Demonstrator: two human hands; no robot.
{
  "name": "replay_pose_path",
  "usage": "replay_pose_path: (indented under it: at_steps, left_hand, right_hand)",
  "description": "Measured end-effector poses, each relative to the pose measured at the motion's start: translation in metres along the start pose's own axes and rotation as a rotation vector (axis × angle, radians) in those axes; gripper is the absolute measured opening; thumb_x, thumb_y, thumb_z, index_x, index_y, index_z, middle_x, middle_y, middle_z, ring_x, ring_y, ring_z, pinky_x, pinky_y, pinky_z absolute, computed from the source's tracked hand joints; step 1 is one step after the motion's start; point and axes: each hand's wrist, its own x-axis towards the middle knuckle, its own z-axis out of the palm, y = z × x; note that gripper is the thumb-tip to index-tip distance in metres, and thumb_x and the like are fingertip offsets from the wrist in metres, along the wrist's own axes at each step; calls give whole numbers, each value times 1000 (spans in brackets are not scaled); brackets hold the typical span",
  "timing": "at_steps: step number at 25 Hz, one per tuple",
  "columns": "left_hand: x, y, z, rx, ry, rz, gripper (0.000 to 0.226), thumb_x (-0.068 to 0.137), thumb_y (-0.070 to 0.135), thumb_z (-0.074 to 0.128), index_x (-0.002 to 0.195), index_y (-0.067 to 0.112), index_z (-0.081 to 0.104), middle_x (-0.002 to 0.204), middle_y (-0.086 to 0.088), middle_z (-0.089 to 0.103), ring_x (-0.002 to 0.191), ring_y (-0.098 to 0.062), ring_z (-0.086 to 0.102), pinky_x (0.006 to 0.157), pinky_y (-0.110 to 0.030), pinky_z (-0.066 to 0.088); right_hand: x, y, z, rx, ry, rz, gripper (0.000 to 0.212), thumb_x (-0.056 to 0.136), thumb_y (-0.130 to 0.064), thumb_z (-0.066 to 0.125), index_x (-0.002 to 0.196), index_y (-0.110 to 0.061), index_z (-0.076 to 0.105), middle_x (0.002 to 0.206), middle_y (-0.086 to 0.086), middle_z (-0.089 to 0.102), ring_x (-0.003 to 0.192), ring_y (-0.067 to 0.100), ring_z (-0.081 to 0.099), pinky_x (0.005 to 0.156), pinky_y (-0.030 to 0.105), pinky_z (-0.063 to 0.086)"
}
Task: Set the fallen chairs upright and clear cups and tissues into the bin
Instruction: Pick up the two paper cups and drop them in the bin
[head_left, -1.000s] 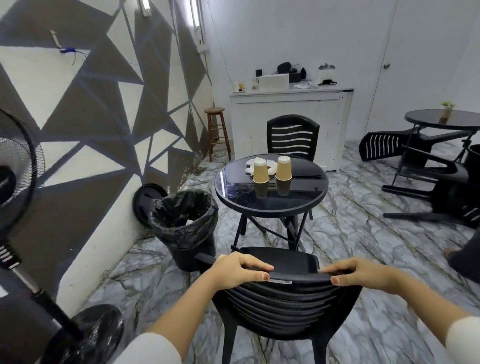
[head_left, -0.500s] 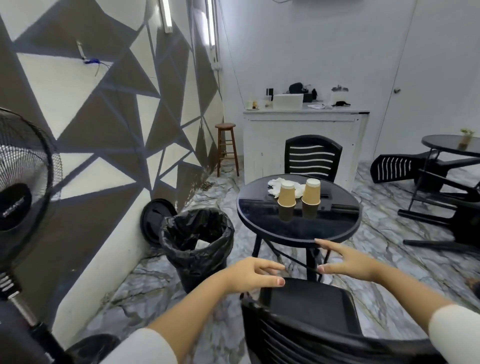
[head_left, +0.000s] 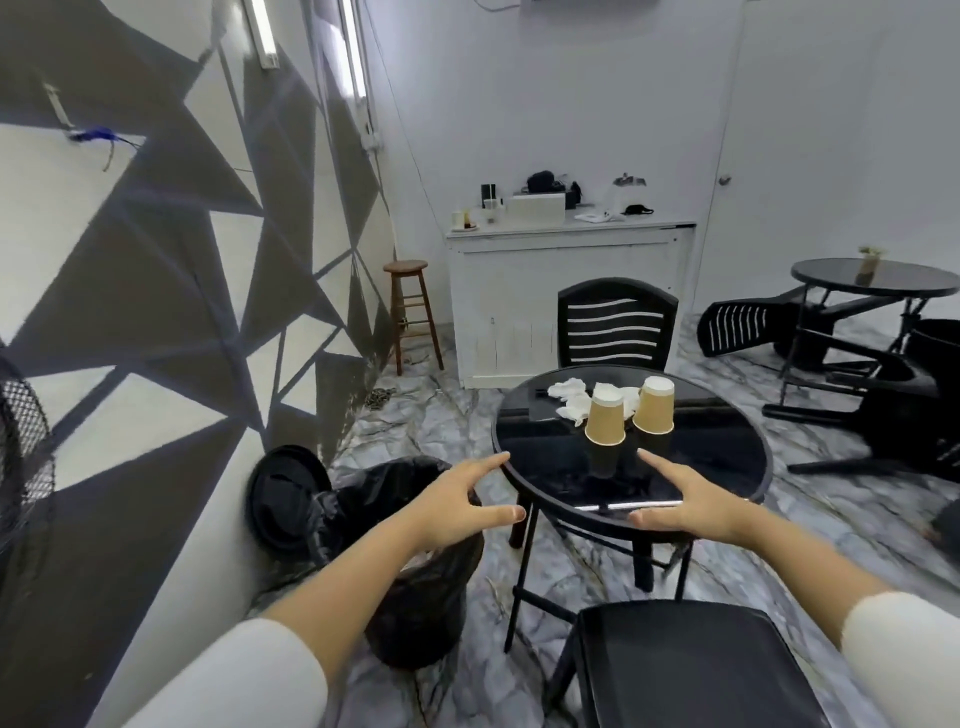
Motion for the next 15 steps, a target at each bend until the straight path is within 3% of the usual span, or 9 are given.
replay_pose_path:
  at_steps: [4, 7, 9, 12, 15]
  left_hand:
    - [42, -19, -11, 60, 26, 56, 84, 75, 56, 65, 143, 39, 19, 155, 5, 21, 142, -15, 18, 115, -38, 20]
    - [84, -30, -21, 80, 11, 103, 87, 74, 55, 67, 144, 38, 18, 155, 3, 21, 142, -15, 18, 116, -40, 20]
    - [116, -31, -30, 68, -8, 127, 85, 76, 50, 68, 145, 35, 19, 154, 2, 22, 141, -15, 19, 115, -36, 19]
    - [164, -29, -44, 50, -36, 139, 84, 78, 46, 68, 145, 34, 20, 153, 2, 23, 140, -15, 21, 112, -32, 19]
    - [207, -31, -52, 37, -43, 155, 83, 77, 47, 68, 144, 36, 20, 153, 3, 23, 140, -16, 21, 113, -36, 20]
  right_hand:
    - [33, 2, -9, -29, 59, -1, 93, 78, -31, 73, 148, -23, 12, 156, 5, 16, 144, 21, 14, 116, 35, 16]
    - [67, 8, -22, -41, 109, 23, 122, 53, -68, 75, 148, -27, 10, 158, 2, 10, 145, 18, 11, 119, 43, 17]
    - [94, 15, -34, -34, 134, 41, 137, 38, -81, 69, 148, -26, 11, 158, 0, 11, 145, 17, 11, 119, 45, 17]
    - [132, 23, -50, -23, 140, 82, 127, 45, -71, 72, 148, -27, 11, 158, 2, 12, 145, 20, 12, 119, 47, 17]
    - [168, 35, -65, -40, 134, 96, 127, 42, -76, 72, 147, -33, 14, 157, 0, 16, 144, 18, 16, 118, 49, 20]
